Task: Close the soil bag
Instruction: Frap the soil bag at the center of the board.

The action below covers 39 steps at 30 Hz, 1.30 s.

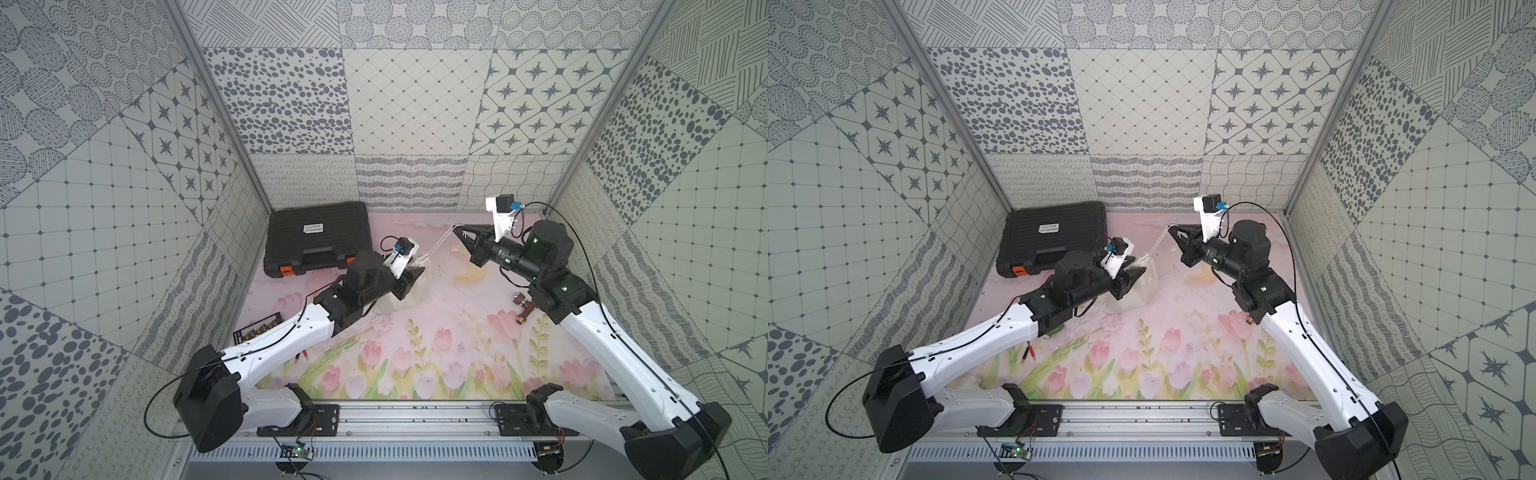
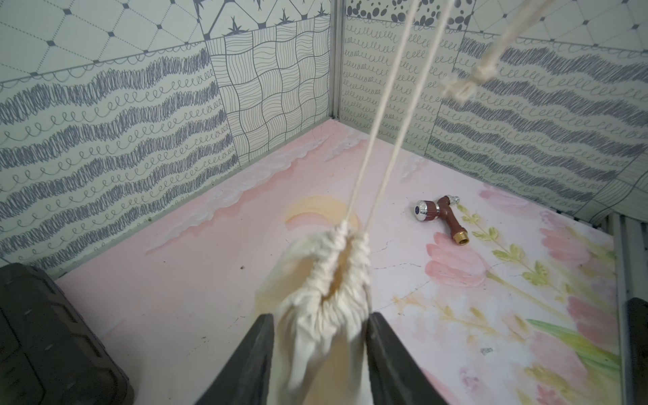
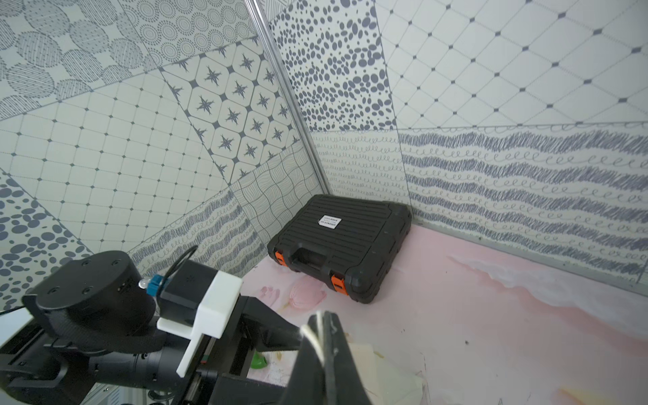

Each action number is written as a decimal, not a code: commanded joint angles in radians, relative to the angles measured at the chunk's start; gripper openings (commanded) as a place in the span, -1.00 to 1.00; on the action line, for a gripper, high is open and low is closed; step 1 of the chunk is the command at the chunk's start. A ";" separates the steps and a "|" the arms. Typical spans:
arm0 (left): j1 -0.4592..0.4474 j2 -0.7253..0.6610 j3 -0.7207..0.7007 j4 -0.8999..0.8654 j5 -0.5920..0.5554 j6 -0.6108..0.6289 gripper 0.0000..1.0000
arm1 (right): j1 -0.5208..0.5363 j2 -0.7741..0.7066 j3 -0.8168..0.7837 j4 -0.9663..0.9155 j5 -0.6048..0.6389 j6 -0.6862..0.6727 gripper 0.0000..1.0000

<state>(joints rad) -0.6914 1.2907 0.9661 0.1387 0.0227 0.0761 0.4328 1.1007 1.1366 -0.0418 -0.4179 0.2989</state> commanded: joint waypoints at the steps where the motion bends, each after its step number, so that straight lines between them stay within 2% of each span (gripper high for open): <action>1: 0.007 0.016 0.079 -0.063 0.075 -0.021 0.04 | 0.010 -0.012 0.041 0.131 0.021 -0.019 -1.00; 9: -0.012 0.101 0.196 -0.016 0.215 -0.047 0.16 | 0.020 -0.015 0.031 0.125 0.016 -0.029 -1.00; 16: -0.023 0.195 0.300 -0.007 0.298 -0.044 0.12 | 0.029 -0.012 0.028 0.124 0.017 -0.034 -1.00; 22: -0.023 0.281 0.385 -0.030 0.247 -0.021 -0.15 | 0.033 -0.013 0.025 0.118 0.018 -0.035 -1.00; 25: -0.022 0.297 0.397 -0.035 0.223 -0.002 -0.41 | 0.035 -0.016 0.025 0.105 0.022 -0.045 -1.00; 30: -0.025 0.310 0.385 -0.087 0.218 0.011 -1.00 | 0.035 -0.026 0.022 0.098 0.040 -0.058 -1.00; 32: -0.040 0.313 0.354 -0.137 0.169 0.033 -1.00 | 0.035 -0.029 0.030 0.092 0.053 -0.070 -1.00; 39: -0.125 0.334 0.178 -0.317 -0.139 0.059 -1.00 | 0.027 -0.042 0.101 0.033 0.178 -0.124 -1.00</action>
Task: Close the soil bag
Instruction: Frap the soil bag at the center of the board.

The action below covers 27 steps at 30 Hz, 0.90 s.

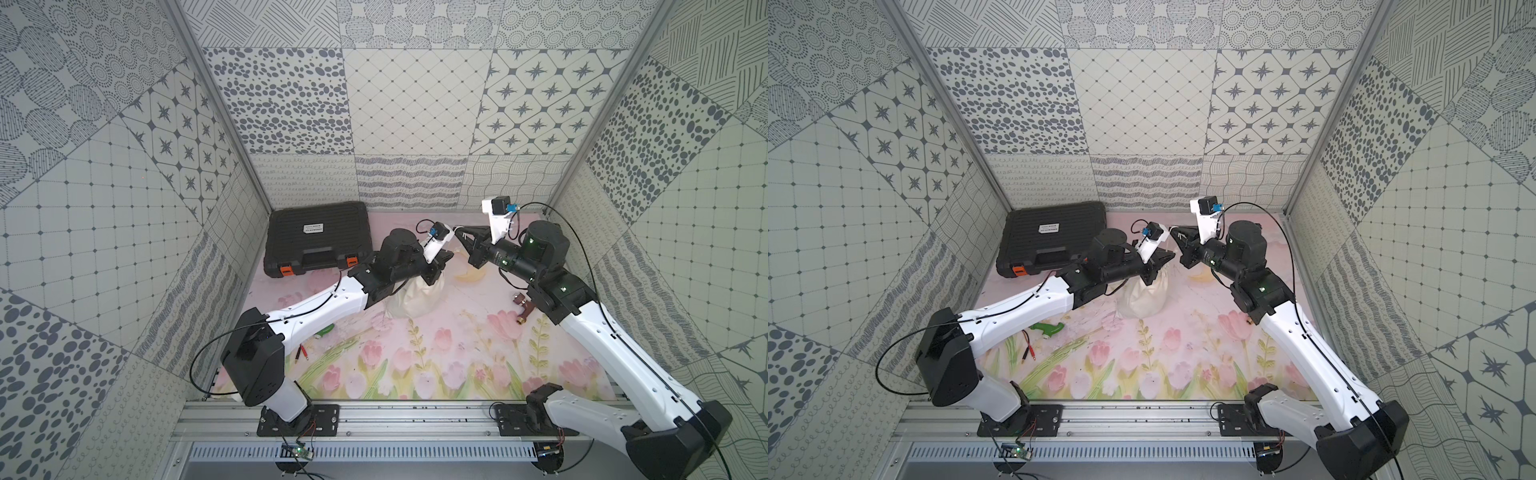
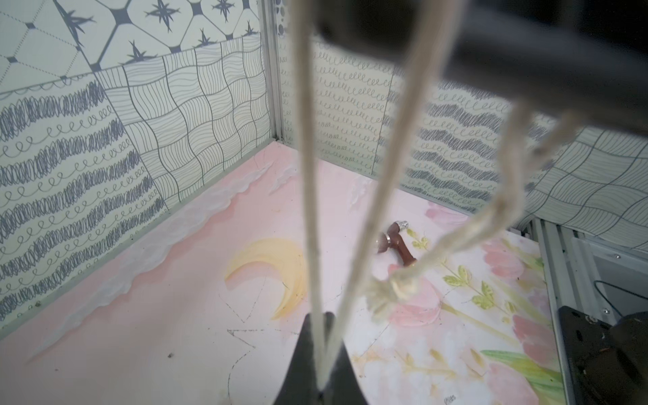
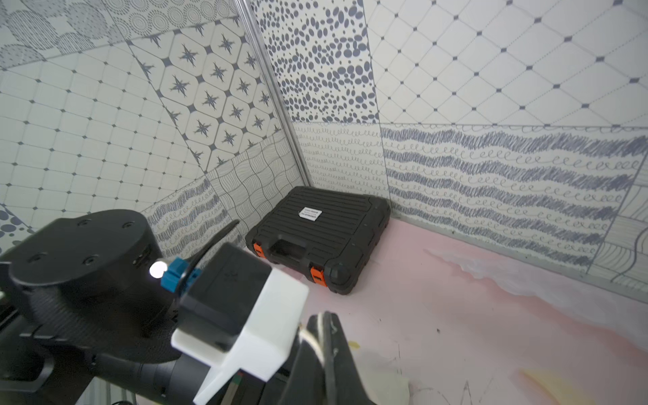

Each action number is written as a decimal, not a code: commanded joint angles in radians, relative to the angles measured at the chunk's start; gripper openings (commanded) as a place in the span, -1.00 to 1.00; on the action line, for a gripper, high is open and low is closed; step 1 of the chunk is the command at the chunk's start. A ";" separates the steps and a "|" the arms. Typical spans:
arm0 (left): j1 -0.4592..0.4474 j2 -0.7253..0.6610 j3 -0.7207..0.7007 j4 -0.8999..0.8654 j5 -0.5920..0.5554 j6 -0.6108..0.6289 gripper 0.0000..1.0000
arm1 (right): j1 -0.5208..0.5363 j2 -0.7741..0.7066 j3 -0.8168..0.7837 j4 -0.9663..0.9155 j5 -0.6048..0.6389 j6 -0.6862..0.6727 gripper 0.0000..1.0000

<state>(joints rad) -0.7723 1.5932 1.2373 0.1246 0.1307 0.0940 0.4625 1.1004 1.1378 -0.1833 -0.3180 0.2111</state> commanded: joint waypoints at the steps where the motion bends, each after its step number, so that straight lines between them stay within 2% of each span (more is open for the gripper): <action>1: -0.052 0.044 -0.109 -0.337 -0.276 0.024 -1.00 | -0.009 -0.046 0.107 0.171 0.092 -0.037 -1.00; 4: -0.062 0.084 -0.140 -0.432 -0.300 -0.060 -1.00 | -0.033 -0.058 0.122 0.169 0.135 -0.028 -1.00; 7: -0.080 0.116 -0.174 -0.469 -0.344 -0.110 -0.90 | -0.054 -0.080 0.130 0.169 0.173 -0.017 -1.00; 11: -0.103 0.162 -0.178 -0.511 -0.433 -0.125 -0.81 | -0.087 -0.101 0.126 0.169 0.234 -0.013 -1.00; 17: -0.106 0.229 -0.150 -0.612 -0.522 -0.157 -0.78 | -0.143 -0.151 0.108 0.166 0.278 -0.007 -1.00; 27: -0.106 0.228 -0.131 -0.768 -0.635 -0.191 -0.71 | -0.313 -0.204 0.075 0.145 0.278 0.030 -1.00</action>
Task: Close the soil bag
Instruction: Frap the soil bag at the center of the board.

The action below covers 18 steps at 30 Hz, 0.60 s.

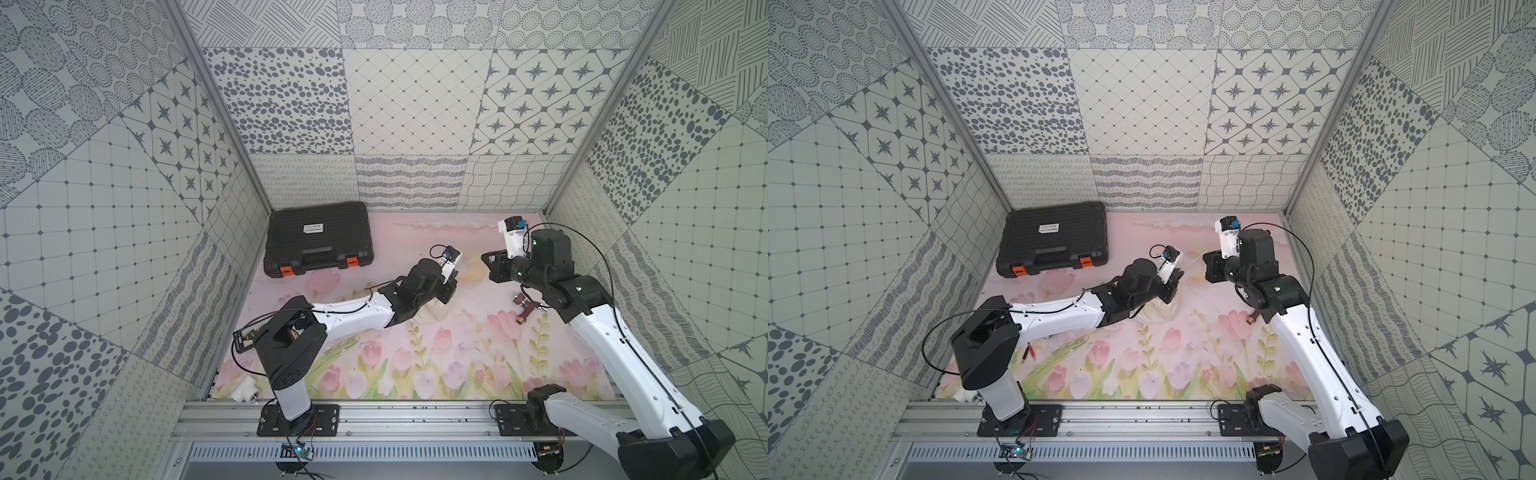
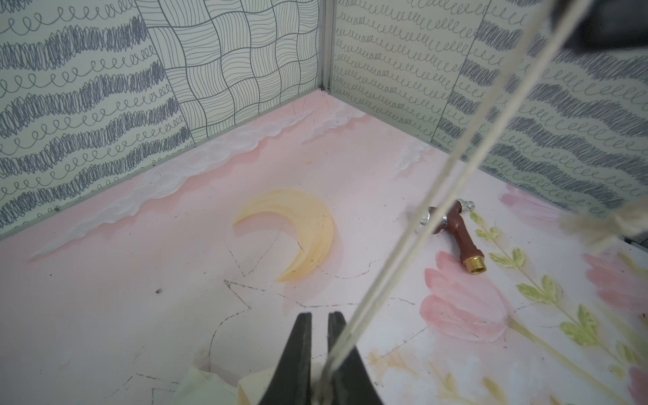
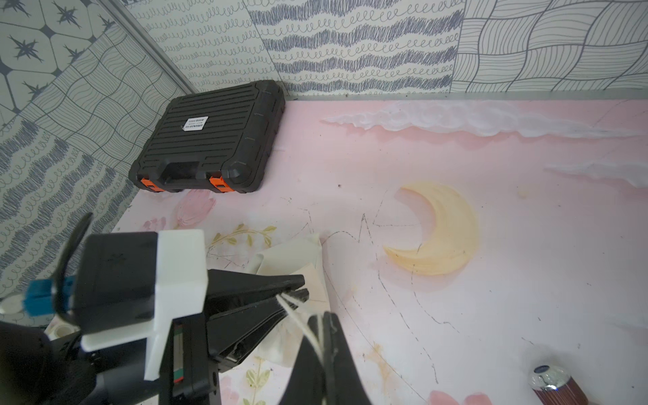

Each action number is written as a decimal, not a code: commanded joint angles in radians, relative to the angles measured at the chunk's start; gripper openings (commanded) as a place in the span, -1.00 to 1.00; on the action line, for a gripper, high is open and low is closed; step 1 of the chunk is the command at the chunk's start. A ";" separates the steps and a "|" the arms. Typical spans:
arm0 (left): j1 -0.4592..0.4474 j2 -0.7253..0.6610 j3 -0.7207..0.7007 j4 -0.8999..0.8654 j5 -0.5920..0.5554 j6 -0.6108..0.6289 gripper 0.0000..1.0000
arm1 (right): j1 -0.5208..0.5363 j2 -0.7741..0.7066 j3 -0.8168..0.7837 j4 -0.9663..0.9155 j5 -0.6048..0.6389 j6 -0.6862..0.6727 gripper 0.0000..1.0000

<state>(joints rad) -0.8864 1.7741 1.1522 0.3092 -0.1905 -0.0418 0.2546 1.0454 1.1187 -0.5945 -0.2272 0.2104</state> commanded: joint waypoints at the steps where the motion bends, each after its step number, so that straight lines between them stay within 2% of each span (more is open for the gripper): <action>1: 0.008 0.048 -0.045 -0.975 -0.331 -0.062 -0.69 | -0.112 -0.149 0.091 0.555 0.183 0.035 -1.00; 9: 0.012 0.051 -0.068 -1.144 -0.546 -0.087 -0.57 | -0.195 -0.150 0.065 0.544 0.184 0.057 -1.00; 14: 0.048 0.040 -0.083 -1.182 -0.595 -0.093 -0.53 | -0.244 -0.151 0.039 0.535 0.163 0.081 -1.00; 18: 0.111 -0.003 -0.108 -1.165 -0.601 -0.091 -0.60 | -0.272 -0.156 0.016 0.530 0.130 0.099 -1.00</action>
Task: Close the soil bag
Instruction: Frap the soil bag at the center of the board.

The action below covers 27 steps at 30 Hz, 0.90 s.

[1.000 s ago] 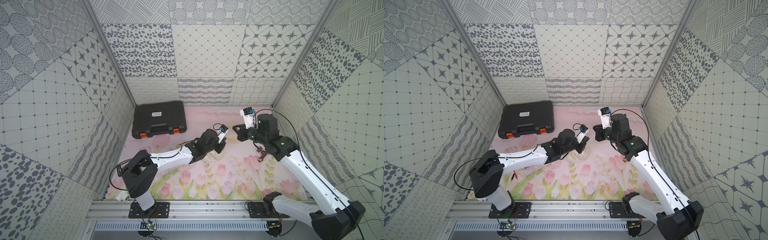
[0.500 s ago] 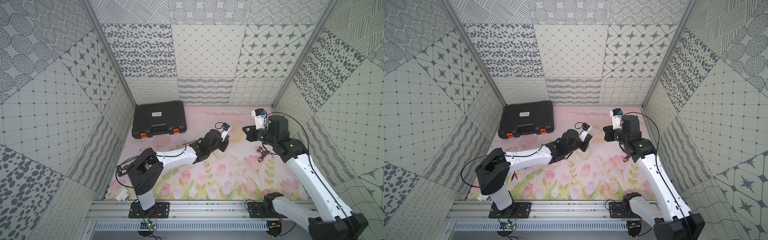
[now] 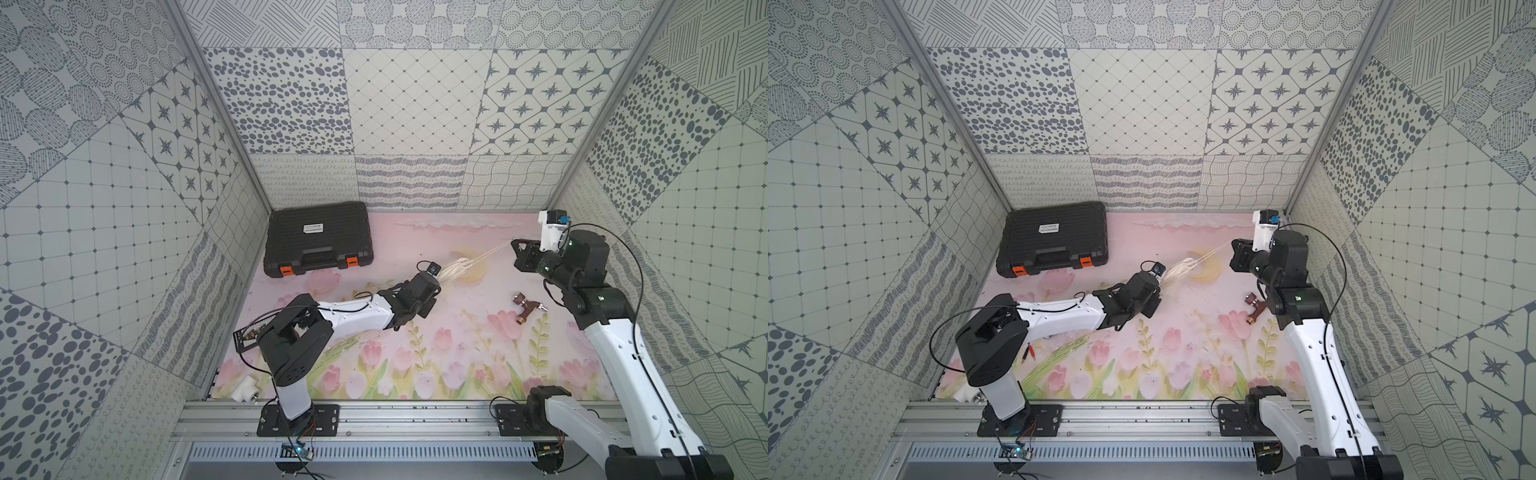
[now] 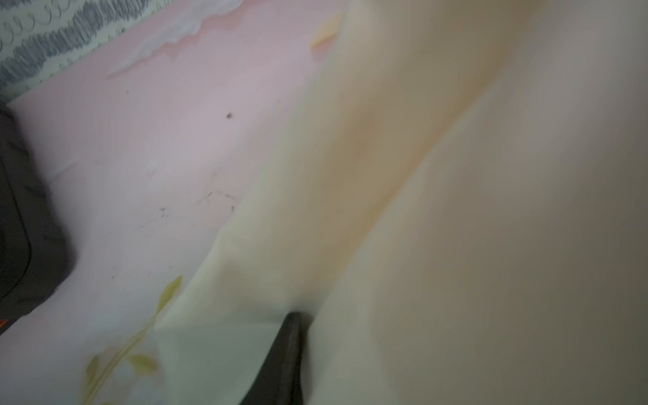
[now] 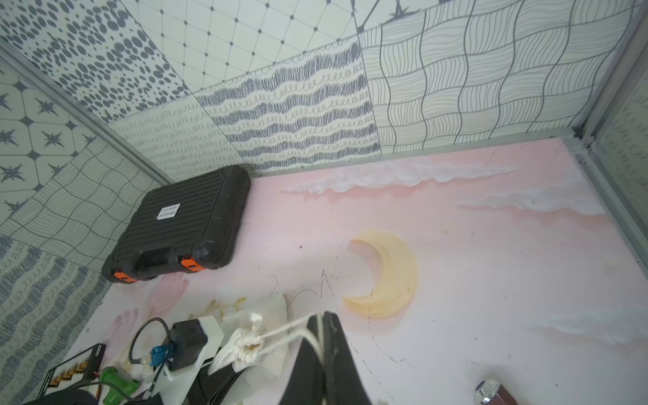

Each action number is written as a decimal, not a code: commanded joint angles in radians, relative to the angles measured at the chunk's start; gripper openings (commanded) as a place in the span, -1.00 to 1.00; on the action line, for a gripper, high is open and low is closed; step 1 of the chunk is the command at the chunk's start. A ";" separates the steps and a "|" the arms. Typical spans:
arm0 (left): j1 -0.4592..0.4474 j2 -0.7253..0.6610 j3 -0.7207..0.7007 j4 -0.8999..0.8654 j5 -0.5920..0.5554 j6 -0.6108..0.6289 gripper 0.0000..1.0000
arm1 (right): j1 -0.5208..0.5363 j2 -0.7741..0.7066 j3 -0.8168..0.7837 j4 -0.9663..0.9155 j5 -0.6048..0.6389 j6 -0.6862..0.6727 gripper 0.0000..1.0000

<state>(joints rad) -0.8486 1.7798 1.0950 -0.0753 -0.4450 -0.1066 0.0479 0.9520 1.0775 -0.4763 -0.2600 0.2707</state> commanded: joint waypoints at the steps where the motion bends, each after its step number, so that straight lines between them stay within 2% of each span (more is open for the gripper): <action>1: 0.087 -0.017 -0.050 -0.776 -0.347 -0.025 -0.62 | -0.065 -0.061 0.052 0.412 0.148 0.043 -1.00; 5: 0.098 -0.087 -0.041 -0.691 -0.303 0.035 -0.70 | -0.066 -0.023 0.044 0.416 0.020 0.086 -1.00; 10: 0.142 -0.135 -0.025 -0.581 -0.278 0.129 -1.00 | -0.051 0.004 0.011 0.458 -0.092 0.117 -1.00; 12: 0.183 -0.143 0.002 -0.602 -0.323 0.150 -1.00 | -0.031 0.025 0.002 0.456 -0.135 0.113 -1.00; 16: 0.253 -0.199 0.021 -0.623 -0.325 0.172 -1.00 | 0.069 0.073 -0.027 0.476 -0.172 0.087 -1.00; 21: 0.239 -0.250 -0.057 -0.546 -0.236 0.156 -0.70 | 0.189 0.135 -0.082 0.557 -0.172 0.060 -1.00; 24: 0.179 -0.289 -0.110 -0.429 -0.150 0.196 -0.45 | 0.243 0.172 -0.104 0.599 -0.180 0.052 -1.00; 27: 0.106 -0.338 -0.122 -0.297 -0.048 0.255 -0.29 | 0.275 0.198 -0.108 0.609 -0.186 0.040 -1.00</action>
<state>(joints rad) -0.6781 1.4975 1.0019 -0.4206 -0.5491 0.0563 0.3054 1.1439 0.9710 -0.0242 -0.4740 0.3355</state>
